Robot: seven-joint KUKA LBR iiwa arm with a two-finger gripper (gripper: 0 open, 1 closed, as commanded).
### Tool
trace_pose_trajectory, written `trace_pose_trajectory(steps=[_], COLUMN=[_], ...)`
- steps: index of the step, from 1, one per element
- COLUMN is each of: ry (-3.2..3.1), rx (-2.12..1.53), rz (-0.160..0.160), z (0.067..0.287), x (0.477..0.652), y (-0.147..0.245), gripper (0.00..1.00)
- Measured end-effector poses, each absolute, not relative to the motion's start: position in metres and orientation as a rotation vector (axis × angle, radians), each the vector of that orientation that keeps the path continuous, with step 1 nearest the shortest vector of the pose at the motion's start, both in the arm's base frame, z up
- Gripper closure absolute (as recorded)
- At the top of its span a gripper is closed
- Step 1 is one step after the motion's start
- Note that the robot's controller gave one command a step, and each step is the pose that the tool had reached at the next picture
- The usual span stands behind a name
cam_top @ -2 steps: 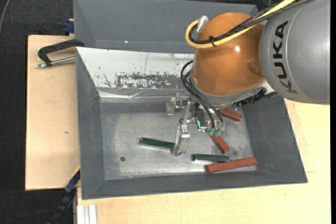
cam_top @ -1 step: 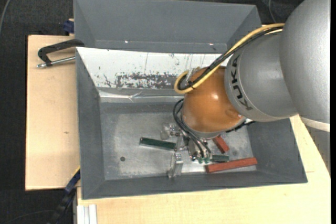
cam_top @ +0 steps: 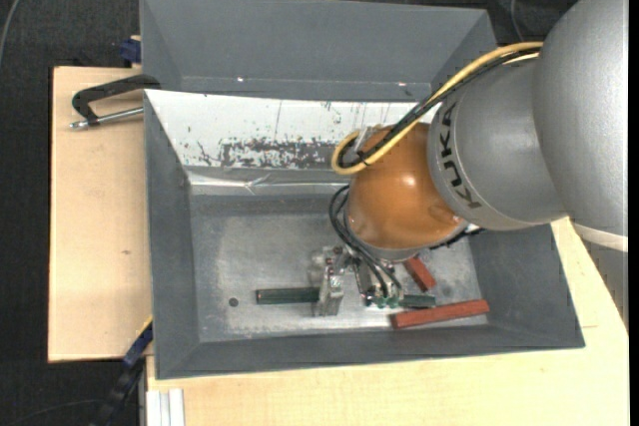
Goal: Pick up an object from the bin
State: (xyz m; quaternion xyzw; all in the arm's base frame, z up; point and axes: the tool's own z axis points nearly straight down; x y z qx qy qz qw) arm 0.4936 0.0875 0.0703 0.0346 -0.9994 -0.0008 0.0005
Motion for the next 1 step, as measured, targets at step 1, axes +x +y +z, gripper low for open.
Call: trace_pose_trajectory(steps=[1], ry=[-3.106], rx=[0.526], rz=[-0.001], z=[0.2011], x=[0.4956], y=[0.0707], gripper=[1.00])
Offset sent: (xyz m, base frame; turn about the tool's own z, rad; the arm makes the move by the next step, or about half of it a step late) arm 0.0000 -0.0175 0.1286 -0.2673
